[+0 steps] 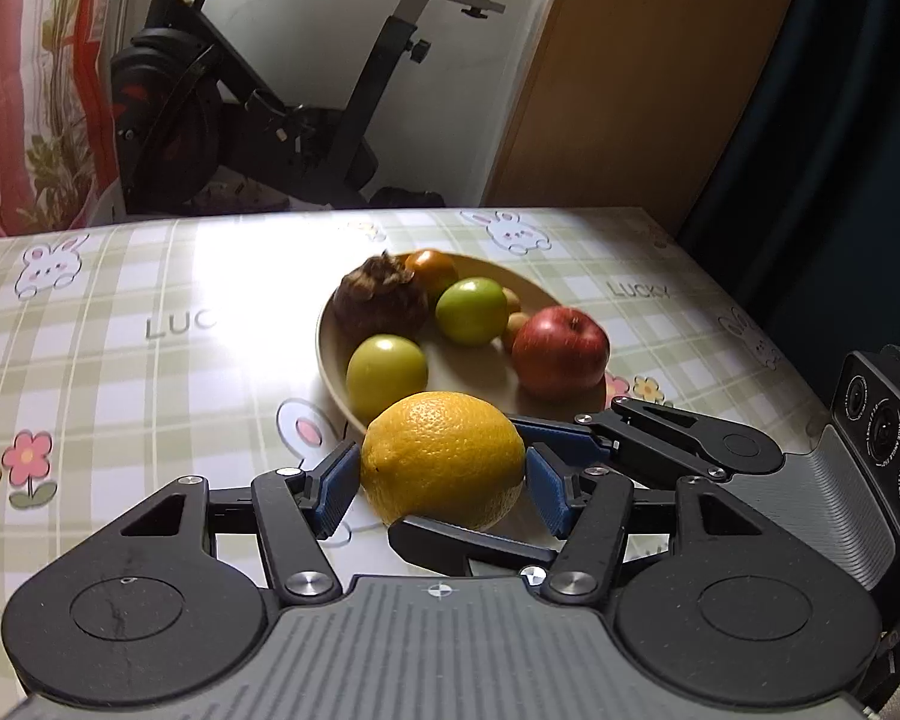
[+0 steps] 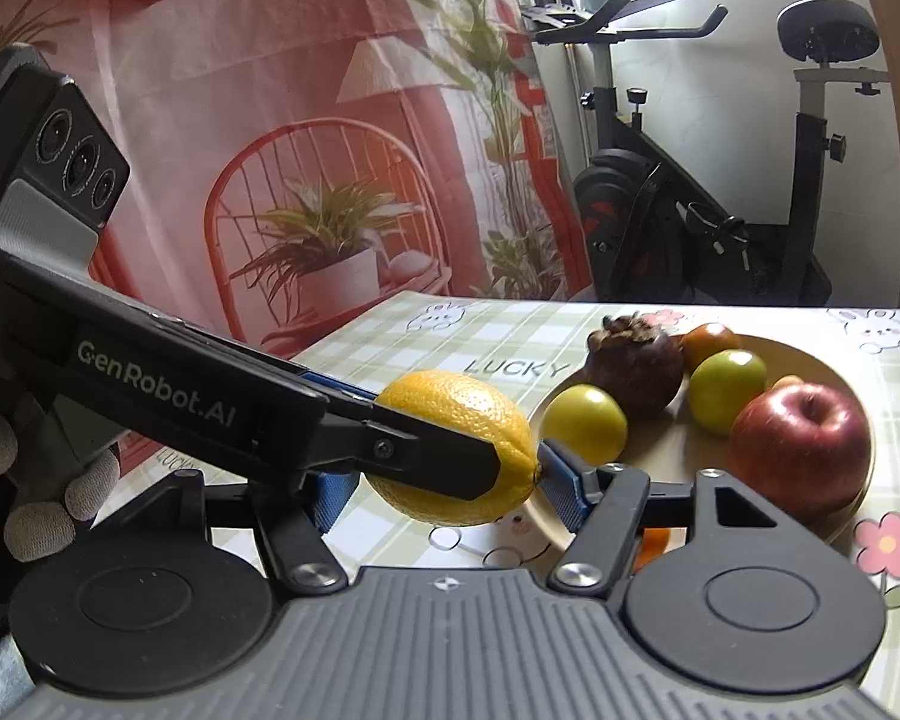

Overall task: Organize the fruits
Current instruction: 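Carry the lemon onto the plate and open the left tool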

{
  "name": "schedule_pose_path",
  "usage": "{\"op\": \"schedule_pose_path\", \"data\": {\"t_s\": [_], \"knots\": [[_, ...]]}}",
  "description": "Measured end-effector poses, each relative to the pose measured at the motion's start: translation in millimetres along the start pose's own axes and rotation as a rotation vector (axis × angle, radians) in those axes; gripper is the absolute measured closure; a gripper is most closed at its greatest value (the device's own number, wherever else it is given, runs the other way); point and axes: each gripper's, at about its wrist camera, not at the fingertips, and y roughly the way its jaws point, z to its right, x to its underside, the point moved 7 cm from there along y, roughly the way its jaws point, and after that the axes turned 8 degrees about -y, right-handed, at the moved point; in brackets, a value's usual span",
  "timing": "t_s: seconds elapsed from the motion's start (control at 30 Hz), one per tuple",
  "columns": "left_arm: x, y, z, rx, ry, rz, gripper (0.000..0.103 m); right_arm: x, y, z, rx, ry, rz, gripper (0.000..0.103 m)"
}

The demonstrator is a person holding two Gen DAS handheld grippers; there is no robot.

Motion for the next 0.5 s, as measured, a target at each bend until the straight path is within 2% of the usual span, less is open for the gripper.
{"op": "schedule_pose_path", "data": {"t_s": [0.2, 0.37, 0.5], "knots": [[-30, 28, 12, 0.045, -0.042, 0.015, 0.040, -17, 3, 35, 0.089, -0.016, 0.001, 0.036], [-43, 55, 25, 0.033, -0.002, -0.010, 0.042, -16, 12, 60, 0.160, -0.019, -0.038, 0.036], [-47, 66, 23, 0.031, -0.031, -0.010, 0.043, -15, 19, 70, 0.208, -0.046, -0.058, 0.036]]}}
